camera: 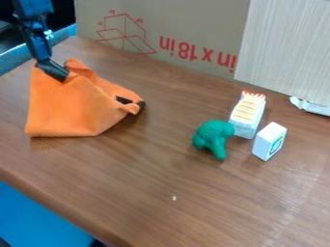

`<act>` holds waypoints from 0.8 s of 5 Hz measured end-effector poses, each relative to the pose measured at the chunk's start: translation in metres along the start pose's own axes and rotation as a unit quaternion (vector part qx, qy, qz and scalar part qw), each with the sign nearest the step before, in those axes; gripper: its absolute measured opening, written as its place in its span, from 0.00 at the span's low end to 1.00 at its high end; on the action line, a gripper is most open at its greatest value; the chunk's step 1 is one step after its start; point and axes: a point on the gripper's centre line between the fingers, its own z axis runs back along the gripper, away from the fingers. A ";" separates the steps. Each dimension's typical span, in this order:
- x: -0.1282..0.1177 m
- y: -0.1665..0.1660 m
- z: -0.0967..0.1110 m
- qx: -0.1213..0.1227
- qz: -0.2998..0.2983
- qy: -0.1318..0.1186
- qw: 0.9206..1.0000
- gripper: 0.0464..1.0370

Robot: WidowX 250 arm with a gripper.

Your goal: Unfold the cloth from top left to bottom left

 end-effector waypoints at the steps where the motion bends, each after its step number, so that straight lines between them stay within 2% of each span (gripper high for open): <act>1: -0.022 -0.011 0.007 -0.008 -0.032 -0.025 0.999 0.00; 2: -0.046 -0.022 0.017 -0.010 -0.061 -0.046 0.997 0.00; 4: -0.077 -0.047 0.006 -0.007 -0.147 -0.075 0.986 0.00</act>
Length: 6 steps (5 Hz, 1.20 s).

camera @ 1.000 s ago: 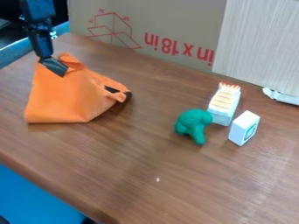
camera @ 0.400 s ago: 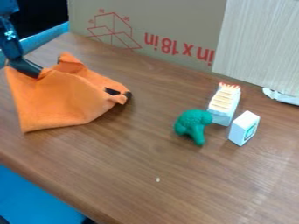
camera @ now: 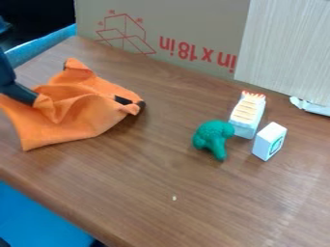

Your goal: Unfold the cloth from top left to bottom left

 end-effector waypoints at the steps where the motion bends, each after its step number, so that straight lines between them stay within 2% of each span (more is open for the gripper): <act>1: -0.004 -0.013 -0.012 0.008 -0.062 -0.011 0.998 0.00; 2: -0.009 -0.024 -0.015 0.010 -0.083 -0.018 0.996 0.00; 5: -0.012 -0.057 0.015 -0.033 -0.090 -0.019 0.995 0.00; 6: -0.013 -0.060 0.015 -0.039 -0.079 -0.014 0.996 0.00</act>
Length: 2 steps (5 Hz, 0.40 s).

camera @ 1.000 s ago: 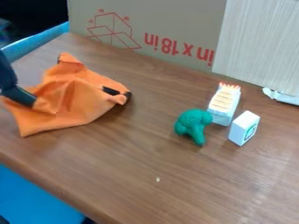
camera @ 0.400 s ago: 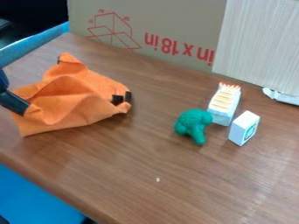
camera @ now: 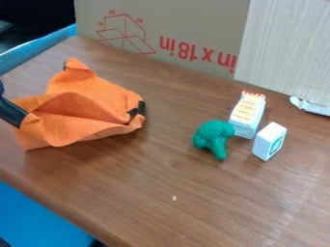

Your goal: Unfold the cloth from top left to bottom left

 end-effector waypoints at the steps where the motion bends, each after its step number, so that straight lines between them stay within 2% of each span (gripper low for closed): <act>1: -0.003 -0.007 0.001 0.001 0.008 0.010 1.000 0.00; 2: -0.008 -0.013 -0.005 -0.012 0.036 0.026 0.999 0.00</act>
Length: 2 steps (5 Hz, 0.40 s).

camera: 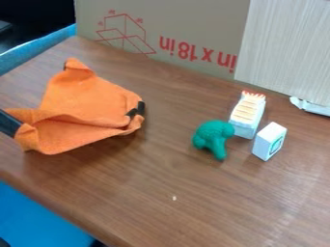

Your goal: Unfold the cloth from top left to bottom left

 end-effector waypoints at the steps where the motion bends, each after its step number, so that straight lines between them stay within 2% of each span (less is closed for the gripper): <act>1: -0.004 -0.012 -0.006 0.002 0.014 0.018 1.000 0.00; 2: -0.006 -0.019 -0.016 0.000 0.046 0.041 0.998 0.00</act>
